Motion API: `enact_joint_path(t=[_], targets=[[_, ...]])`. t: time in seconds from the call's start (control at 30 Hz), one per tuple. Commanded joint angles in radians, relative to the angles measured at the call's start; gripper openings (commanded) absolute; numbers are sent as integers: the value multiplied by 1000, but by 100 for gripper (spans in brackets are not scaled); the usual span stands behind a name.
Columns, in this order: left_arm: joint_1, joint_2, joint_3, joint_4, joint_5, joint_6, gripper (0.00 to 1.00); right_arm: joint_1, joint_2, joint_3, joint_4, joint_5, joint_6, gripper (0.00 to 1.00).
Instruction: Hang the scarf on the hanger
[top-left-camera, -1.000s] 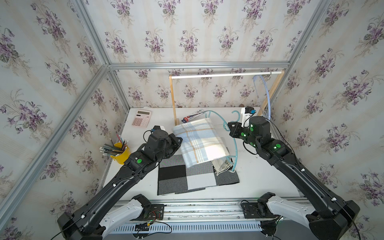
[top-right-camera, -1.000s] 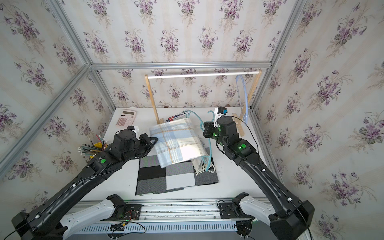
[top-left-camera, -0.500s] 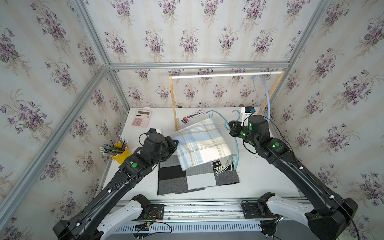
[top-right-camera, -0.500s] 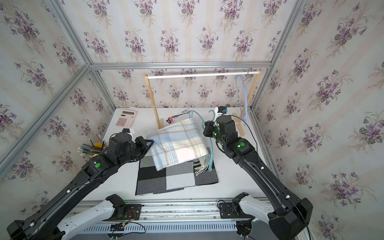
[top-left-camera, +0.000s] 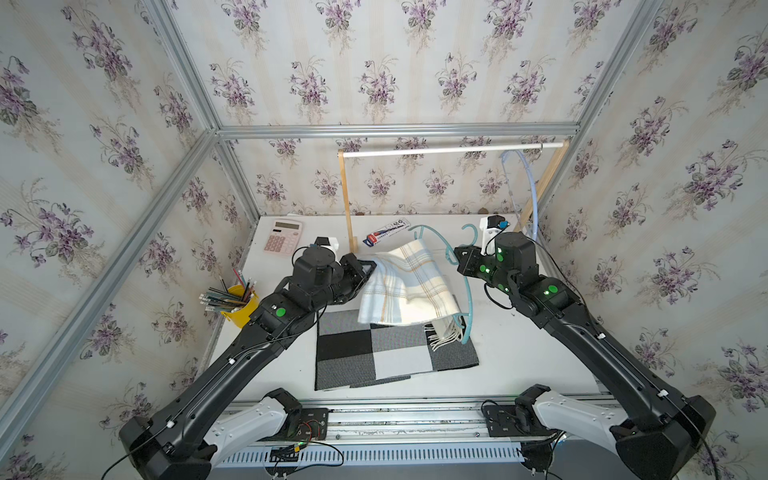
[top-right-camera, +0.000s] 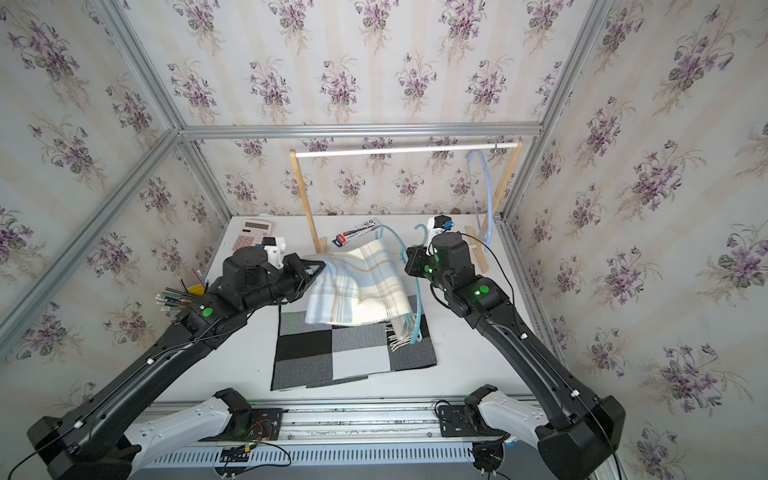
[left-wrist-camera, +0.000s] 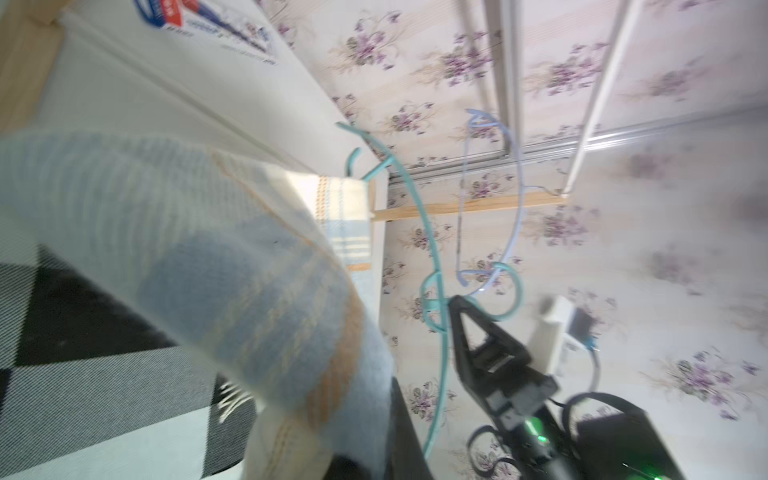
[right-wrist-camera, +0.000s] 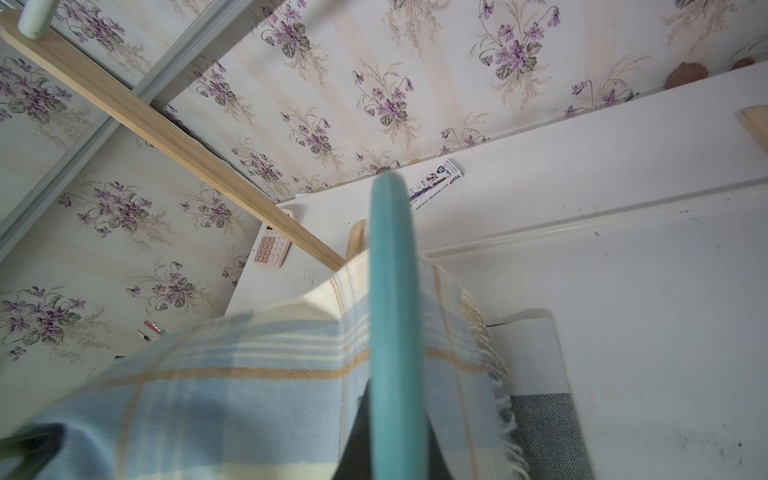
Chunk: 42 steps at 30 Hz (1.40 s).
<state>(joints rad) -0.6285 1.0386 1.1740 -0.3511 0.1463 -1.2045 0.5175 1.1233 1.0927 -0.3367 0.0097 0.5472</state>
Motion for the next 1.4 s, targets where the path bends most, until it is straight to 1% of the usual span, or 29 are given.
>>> enact_joint_path(t=[0.0, 0.13, 0.3, 0.43, 0.53, 0.6, 0.7, 0.8, 0.9, 1.0, 1.17, 1.23, 1.37], targets=[[-5, 43, 112, 0, 5, 48, 0, -7, 6, -15, 67, -1, 22, 0], [-46, 129, 225, 3, 5, 49, 0, -10, 11, -32, 108, -19, 57, 0], [-97, 236, 324, 26, 0, 42, 0, -10, 23, -33, 152, -48, 106, 0], [-119, 297, 387, 27, -16, 41, 0, -10, 29, -30, 174, -76, 135, 0], [-129, 309, 401, 7, -44, 42, 0, -10, 16, -28, 176, -70, 140, 0], [-131, 297, 379, -14, -71, 36, 0, -10, 3, -28, 175, -60, 139, 0], [-131, 249, 307, -56, -133, 13, 0, -10, -18, -16, 160, -24, 128, 0], [-130, 176, 196, -130, -224, -31, 0, -10, -40, -4, 135, 21, 107, 0], [-123, 114, 73, -134, -281, -80, 0, -10, -39, 11, 115, 32, 92, 0], [-109, 71, -4, -120, -288, -104, 0, -10, -30, 18, 95, 40, 79, 0], [-93, 14, -45, -170, -306, -98, 0, -11, -29, 18, 66, 89, 40, 0], [-79, -23, -82, -183, -313, -98, 0, -14, -32, 18, 57, 98, 28, 0], [-35, -86, -184, -179, -282, -113, 0, -16, -36, 18, 50, 88, 16, 0]])
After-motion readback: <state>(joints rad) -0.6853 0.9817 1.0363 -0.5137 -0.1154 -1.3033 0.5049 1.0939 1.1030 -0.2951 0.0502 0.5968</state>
